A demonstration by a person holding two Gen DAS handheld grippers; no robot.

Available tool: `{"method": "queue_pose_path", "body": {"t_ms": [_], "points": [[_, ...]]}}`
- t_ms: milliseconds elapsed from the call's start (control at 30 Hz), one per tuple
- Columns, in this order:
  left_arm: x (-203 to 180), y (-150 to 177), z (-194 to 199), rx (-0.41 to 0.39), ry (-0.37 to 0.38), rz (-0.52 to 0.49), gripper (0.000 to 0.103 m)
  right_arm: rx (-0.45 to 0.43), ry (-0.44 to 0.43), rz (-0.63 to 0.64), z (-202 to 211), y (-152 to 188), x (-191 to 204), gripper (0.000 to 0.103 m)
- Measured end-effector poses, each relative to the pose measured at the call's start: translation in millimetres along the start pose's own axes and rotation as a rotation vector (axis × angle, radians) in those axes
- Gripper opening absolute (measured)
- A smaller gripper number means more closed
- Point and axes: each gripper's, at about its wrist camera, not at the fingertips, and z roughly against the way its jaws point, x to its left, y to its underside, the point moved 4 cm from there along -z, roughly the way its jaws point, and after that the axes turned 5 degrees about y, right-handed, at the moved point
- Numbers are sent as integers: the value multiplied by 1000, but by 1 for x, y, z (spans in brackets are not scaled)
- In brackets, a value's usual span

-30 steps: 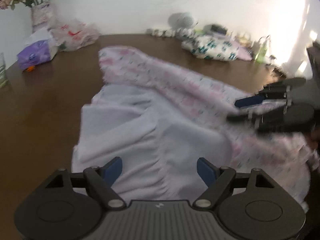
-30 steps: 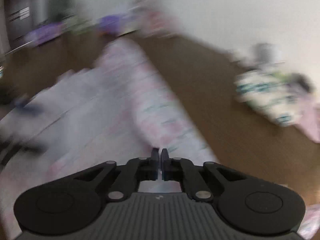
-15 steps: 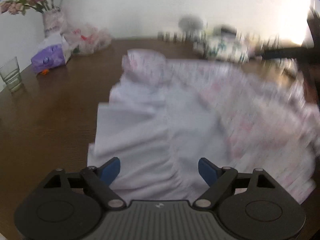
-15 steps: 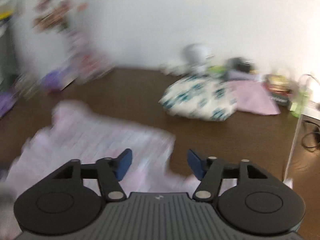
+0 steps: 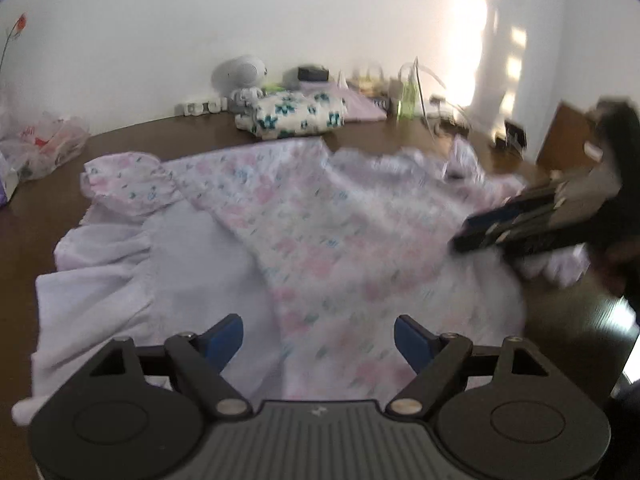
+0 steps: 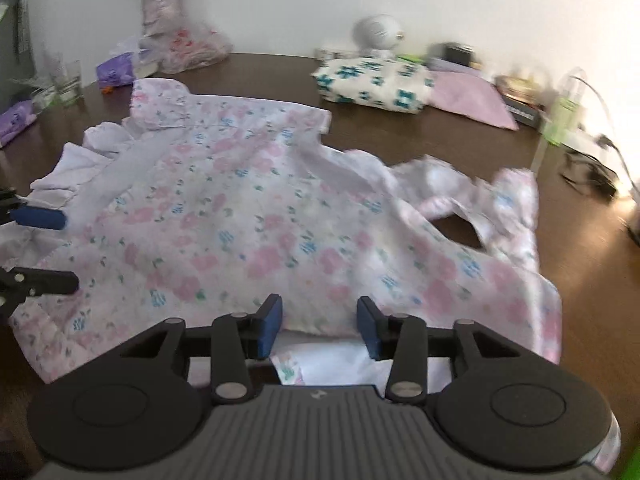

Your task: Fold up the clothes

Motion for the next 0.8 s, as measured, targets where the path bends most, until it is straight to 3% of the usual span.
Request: {"method": "queue_pose_path", "body": {"t_ms": [100, 200, 267, 367, 433, 500, 600, 667, 733, 800], "points": [[15, 7, 16, 1, -55, 5, 70, -97, -138, 65, 32, 10, 15, 42], [25, 16, 73, -165, 48, -2, 74, -177, -340, 182, 59, 29, 40, 58], [27, 29, 101, -228, 102, -57, 81, -208, -447, 250, 72, 40, 55, 58], [19, 54, 117, -178, 132, -225, 80, -160, -459, 286, 61, 49, 67, 51], [15, 67, 115, -154, 112, -321, 80, -141, -455, 302, 53, 52, 70, 47], [17, 76, 109, -126, 83, -343, 79, -134, -441, 316, 49, 56, 71, 40], [25, 81, 97, -87, 52, -348, 59, -150, -437, 318, 46, 59, 71, 31], [29, 84, 91, -88, 17, -371, 29, -163, -425, 326, 48, 61, 70, 19], [32, 86, 87, -96, 5, -407, 10, -167, -414, 342, 51, 64, 69, 2], [36, 87, 87, -100, 16, -436, 3, -158, -404, 357, 54, 66, 66, 2]]}}
